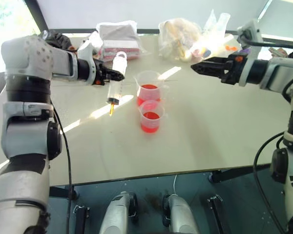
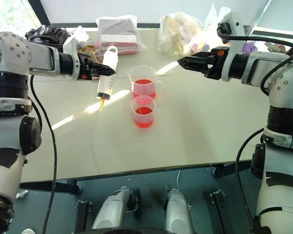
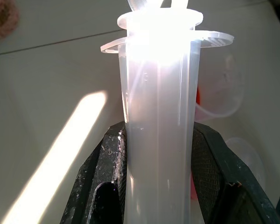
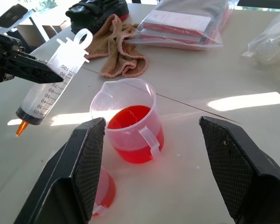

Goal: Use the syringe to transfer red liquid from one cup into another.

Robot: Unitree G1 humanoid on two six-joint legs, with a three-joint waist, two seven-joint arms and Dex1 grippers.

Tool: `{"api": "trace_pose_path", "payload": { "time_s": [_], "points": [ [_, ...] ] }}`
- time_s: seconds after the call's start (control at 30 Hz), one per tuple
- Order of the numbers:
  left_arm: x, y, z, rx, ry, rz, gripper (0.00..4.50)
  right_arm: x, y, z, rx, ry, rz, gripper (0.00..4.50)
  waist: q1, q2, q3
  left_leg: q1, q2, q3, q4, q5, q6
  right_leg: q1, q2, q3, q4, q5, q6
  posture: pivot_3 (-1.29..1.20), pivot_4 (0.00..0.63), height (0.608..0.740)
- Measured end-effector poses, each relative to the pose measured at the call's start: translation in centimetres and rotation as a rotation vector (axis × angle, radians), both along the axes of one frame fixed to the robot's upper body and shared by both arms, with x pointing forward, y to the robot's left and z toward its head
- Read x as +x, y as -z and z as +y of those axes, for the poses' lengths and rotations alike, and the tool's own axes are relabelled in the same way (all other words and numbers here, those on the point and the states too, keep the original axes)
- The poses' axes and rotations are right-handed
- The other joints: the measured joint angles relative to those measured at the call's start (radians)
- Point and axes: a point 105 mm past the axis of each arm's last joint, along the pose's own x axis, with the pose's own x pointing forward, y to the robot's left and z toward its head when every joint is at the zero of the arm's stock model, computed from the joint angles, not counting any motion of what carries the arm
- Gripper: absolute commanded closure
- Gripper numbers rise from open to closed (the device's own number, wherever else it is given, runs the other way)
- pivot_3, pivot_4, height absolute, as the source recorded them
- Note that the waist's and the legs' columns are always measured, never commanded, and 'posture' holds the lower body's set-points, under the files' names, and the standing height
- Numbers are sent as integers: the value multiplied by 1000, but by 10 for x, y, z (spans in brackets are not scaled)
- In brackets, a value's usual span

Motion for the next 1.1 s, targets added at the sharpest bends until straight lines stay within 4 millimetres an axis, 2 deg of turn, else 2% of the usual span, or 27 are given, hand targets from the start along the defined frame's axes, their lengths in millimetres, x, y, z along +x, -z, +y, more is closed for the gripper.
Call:
{"api": "trace_pose_path", "payload": {
  "time_s": [0.1, 0.33, 0.5, 0.67, 1.07, 1.1],
  "points": [
    [-2, 14, 0, 70, -25, 81, 3131, 0, 1, 3, 1, -3, 3, 1180, 1, 0, 0, 1, -1, 1, -5, 2, -3, -3, -1, 0, 0, 0, 0, 0, 150, 740],
    [4, 53, 6, 115, -145, 245, 3131, -1, 5, 5, -18, 7, 10, 1180, -1, 0, 0, 1, 0, 2, -11, 5, -7, -7, 0, 0, 2, 0, -1, 0, 150, 740],
    [5, 73, 19, 154, -261, 332, 3131, -2, 9, 6, -29, 14, 19, 1180, -1, 0, 0, 1, 0, 3, -9, 5, -6, -6, 0, 0, 2, 0, -1, 0, 150, 740],
    [5, 82, 29, 177, -349, 375, 3131, -4, 14, 11, -30, 3, 31, 1180, 4, 0, 0, 1, 0, 3, -8, 5, -6, -5, 0, 0, 2, 0, -1, 0, 150, 740],
    [8, 90, 23, 204, -434, 379, 3131, -4, 16, 10, -29, 11, 41, 1180, 3, 0, 0, 6, 0, 2, -6, 5, -6, 0, 0, -1, 4, 0, -1, 0, 150, 740],
    [8, 91, 23, 207, -439, 375, 2158, -4, 16, 10, -28, 12, 42, 1118, 3, 0, 0, 7, 0, 2, -6, 5, -6, 1, -1, -1, 4, 0, -1, 0, 150, 740]
  ]
}}
